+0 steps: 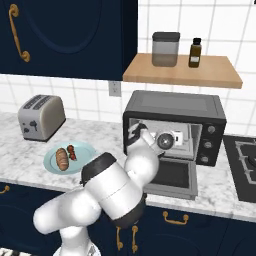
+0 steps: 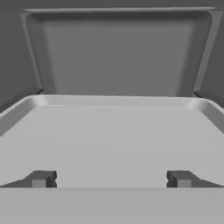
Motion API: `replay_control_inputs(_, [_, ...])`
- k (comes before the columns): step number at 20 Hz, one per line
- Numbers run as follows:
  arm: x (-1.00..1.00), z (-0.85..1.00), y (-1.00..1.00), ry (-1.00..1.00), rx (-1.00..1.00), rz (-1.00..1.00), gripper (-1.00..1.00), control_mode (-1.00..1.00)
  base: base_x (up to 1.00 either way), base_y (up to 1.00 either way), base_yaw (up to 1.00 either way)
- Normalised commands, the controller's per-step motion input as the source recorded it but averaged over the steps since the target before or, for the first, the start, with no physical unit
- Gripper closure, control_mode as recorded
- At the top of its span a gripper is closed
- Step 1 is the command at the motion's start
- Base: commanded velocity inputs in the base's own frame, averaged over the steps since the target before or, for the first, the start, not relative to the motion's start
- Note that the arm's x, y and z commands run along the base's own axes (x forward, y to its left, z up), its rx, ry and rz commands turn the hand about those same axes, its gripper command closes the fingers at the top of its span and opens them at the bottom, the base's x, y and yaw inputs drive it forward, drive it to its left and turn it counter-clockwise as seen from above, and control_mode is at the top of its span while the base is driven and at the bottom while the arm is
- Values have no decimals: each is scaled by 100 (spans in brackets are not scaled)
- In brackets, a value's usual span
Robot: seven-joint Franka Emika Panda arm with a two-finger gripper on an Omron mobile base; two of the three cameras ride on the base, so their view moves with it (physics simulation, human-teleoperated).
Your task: Pick up the kebab skewer and baguette bread, and place them inside the toaster oven. Close the toaster oven door and start by setting the timer.
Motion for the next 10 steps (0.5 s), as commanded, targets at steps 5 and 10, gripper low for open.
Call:
replay_control_inputs(5, [-100,-76,-20,28,-3,0,-100,-100,0,0,0])
replay_control_inputs(10, [-100,-67,-12,34,-2,1,-100,-100,0,0,0])
